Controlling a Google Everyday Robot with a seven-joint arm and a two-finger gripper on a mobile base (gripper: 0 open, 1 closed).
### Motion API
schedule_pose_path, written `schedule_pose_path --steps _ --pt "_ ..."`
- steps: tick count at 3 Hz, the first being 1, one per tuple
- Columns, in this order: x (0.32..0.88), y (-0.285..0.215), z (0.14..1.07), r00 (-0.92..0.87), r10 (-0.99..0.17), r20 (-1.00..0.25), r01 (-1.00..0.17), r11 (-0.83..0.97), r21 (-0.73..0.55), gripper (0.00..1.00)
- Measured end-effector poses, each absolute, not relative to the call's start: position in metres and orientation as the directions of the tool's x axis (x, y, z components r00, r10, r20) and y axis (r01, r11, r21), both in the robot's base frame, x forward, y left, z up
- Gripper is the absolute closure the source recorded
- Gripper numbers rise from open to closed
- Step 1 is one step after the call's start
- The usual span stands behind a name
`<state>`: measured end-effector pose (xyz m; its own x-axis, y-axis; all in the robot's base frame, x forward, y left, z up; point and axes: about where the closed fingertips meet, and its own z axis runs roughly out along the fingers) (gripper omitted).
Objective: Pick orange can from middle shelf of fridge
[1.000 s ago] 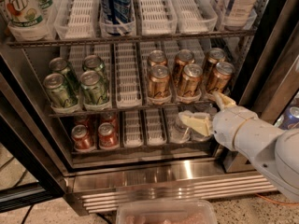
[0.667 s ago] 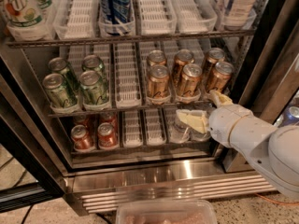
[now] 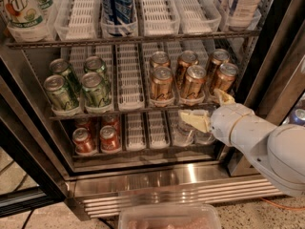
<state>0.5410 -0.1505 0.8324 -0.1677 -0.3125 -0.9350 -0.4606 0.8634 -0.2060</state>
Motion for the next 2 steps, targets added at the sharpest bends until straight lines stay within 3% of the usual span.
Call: schedule_pose_path --steps 2 --pt "0.5411 -0.1505 0.8324 -0.167 -0.313 -0.935 -0.461 0.863 -0.206 0.33"
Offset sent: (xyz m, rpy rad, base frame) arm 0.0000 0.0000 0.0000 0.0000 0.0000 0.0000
